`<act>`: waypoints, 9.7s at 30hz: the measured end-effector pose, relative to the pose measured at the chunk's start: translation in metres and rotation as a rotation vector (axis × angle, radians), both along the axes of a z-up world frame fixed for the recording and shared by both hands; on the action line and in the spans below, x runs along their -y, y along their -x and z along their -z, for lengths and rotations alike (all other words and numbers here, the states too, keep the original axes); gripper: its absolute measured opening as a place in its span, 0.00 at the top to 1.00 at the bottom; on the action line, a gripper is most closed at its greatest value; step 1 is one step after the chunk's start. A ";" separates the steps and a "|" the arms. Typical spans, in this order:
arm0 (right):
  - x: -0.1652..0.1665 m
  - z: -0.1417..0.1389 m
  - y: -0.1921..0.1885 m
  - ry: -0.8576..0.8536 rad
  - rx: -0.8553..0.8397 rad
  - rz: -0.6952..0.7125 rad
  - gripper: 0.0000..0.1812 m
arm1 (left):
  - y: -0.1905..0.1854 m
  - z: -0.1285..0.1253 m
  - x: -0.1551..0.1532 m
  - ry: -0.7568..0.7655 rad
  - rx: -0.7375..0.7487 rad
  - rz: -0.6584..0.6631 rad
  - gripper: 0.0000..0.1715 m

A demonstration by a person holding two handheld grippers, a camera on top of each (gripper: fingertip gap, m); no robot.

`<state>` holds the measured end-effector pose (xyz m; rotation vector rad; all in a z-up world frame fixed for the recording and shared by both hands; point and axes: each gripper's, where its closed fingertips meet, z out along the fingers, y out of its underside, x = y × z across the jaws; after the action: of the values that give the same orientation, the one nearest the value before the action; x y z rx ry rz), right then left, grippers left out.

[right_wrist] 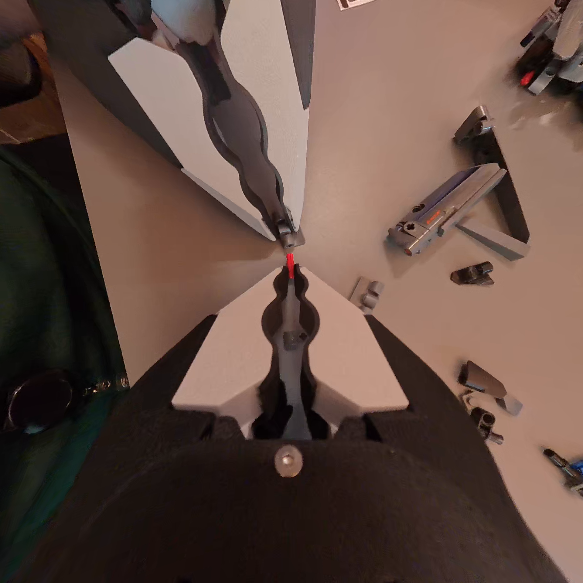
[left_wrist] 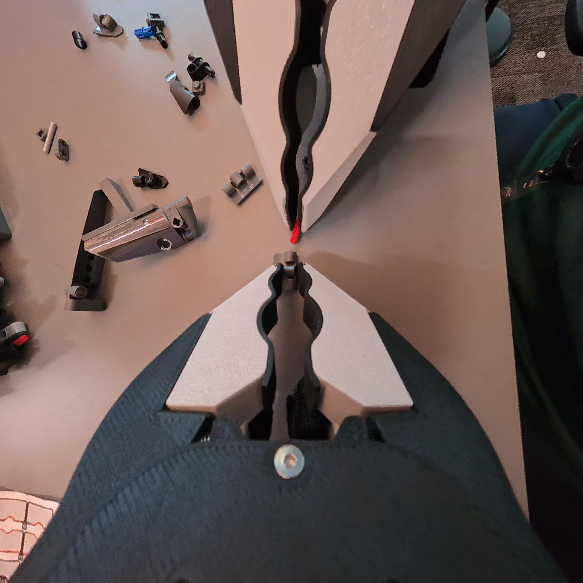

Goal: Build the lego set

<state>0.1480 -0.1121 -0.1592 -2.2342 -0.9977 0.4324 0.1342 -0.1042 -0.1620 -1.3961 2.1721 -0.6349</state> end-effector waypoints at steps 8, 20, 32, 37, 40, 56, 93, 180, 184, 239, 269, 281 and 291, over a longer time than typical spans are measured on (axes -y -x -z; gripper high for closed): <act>-0.002 0.002 0.003 -0.010 -0.037 -0.030 0.99 | -0.001 0.000 0.002 -0.012 -0.016 0.026 0.96; -0.002 0.002 0.004 -0.148 0.027 -0.078 1.00 | -0.001 0.000 0.002 -0.003 -0.072 0.053 0.96; -0.005 0.000 0.003 -0.314 0.141 -0.093 1.00 | -0.002 0.001 0.002 0.010 -0.124 0.074 0.96; -0.005 0.001 0.004 -0.305 0.130 -0.099 1.00 | -0.003 0.001 0.001 -0.004 -0.123 0.060 0.96; -0.005 0.001 0.004 -0.295 0.118 -0.108 1.00 | -0.003 0.001 0.001 0.004 -0.117 0.059 0.97; -0.007 0.000 0.009 -0.240 0.050 -0.204 1.00 | -0.004 0.001 0.002 0.030 -0.101 0.072 0.97; -0.006 0.002 -0.004 -0.148 0.096 -0.138 1.00 | -0.009 0.000 0.002 0.056 -0.092 0.022 0.97; 0.006 -0.007 0.003 -0.028 -0.064 0.096 0.78 | 0.006 -0.019 -0.002 0.191 -0.030 -0.192 0.92; 0.006 -0.006 0.003 -0.028 -0.075 0.102 0.78 | -0.001 -0.007 -0.002 0.131 -0.083 -0.163 0.90; -0.040 -0.064 -0.023 -0.549 0.125 0.312 0.81 | -0.042 -0.077 -0.014 0.970 0.449 -0.519 1.00; -0.005 -0.017 -0.035 -0.010 -0.139 0.160 0.86 | 0.003 -0.008 -0.014 0.637 -0.060 -0.438 0.92; -0.029 -0.012 -0.041 -0.016 -0.105 0.012 0.87 | 0.002 -0.016 0.005 0.457 0.002 -0.349 0.89; -0.024 -0.004 -0.028 0.057 -0.118 -0.102 0.96 | -0.005 -0.008 0.004 0.372 -0.002 -0.361 0.94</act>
<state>0.1760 -0.0881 -0.1555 -2.1869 -1.0516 0.6371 0.1390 -0.1079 -0.1539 -1.9197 1.7912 -0.9241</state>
